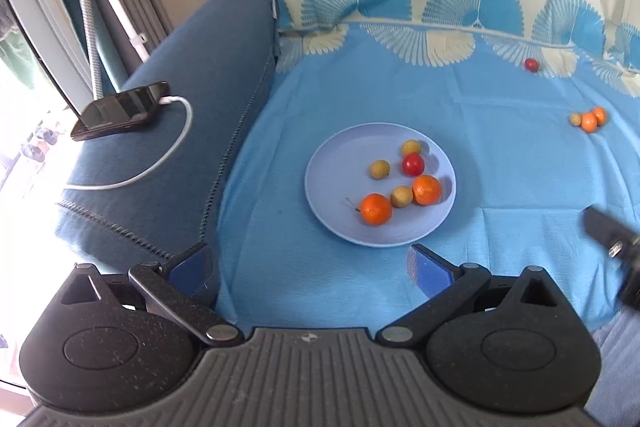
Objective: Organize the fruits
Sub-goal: 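Move both tools back toward the remaining fruit, then grasp a mandarin with the right tool while the left tool grasps a longan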
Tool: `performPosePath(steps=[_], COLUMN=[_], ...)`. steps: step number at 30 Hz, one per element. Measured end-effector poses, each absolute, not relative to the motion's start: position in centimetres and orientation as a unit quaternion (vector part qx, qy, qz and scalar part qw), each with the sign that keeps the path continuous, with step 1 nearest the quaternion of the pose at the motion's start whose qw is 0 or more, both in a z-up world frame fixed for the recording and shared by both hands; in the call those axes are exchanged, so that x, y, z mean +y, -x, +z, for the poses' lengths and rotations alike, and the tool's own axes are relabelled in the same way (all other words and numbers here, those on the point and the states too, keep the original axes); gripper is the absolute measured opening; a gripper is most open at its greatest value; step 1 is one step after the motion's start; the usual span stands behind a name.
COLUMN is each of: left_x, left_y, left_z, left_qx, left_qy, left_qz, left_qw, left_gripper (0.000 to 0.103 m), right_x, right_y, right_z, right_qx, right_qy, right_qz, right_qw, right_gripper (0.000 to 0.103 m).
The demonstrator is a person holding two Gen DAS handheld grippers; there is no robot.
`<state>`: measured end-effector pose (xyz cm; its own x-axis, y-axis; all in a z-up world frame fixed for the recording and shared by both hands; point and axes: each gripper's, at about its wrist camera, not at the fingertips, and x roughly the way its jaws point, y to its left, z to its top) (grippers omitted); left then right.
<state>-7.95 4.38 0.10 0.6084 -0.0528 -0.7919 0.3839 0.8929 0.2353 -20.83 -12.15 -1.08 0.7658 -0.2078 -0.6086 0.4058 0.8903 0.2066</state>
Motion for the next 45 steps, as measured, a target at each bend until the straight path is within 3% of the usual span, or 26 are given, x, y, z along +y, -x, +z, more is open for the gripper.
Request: performPosePath(steps=[9, 21, 24, 27, 28, 34, 39, 45], left_x=[-1.4, -7.8, -9.6, -11.7, -12.7, -20.9, -30.0, -38.7], left_y=[1.6, -4.3, -5.0, -5.1, -5.1, -3.8, -0.8, 2.0], left_z=[-1.9, -4.6, -4.8, -4.7, -4.7, -6.2, -10.2, -15.3], left_qx=[0.475, 0.493, 0.489, 0.475, 0.470, 0.447, 0.453, 0.450], left_qy=[-0.186, -0.222, -0.228, -0.235, -0.238, -0.247, -0.267, -0.294], left_qz=[-0.115, -0.098, -0.107, -0.119, -0.125, -0.204, -0.288, -0.364], left_qw=[0.852, 0.835, 0.836, 0.840, 0.841, 0.835, 0.800, 0.761], left_gripper=[0.103, 0.103, 0.103, 0.103, 0.103, 0.103, 0.103, 0.103], right_x=[-27.9, -42.4, -42.8, -42.8, -42.7, -43.9, -47.3, -49.1], right_y=[17.9, 8.8, 6.8, 6.2, 6.3, 12.1, 17.6, 18.5], right_z=[-8.2, -20.9, -21.6, -21.7, -21.5, -19.3, -19.6, -20.6], right_qx=[0.261, 0.328, 0.326, 0.325, 0.324, 0.350, 0.322, 0.306], right_qy=[-0.180, -0.147, -0.124, -0.118, -0.115, -0.166, -0.220, -0.248], right_qz=[-0.358, -0.425, -0.416, -0.407, -0.400, -0.446, -0.516, -0.514], right_qw=[0.878, 0.830, 0.840, 0.846, 0.849, 0.807, 0.762, 0.762], right_gripper=[0.102, 0.099, 0.091, 0.062, 0.039, 0.039, 0.039, 0.039])
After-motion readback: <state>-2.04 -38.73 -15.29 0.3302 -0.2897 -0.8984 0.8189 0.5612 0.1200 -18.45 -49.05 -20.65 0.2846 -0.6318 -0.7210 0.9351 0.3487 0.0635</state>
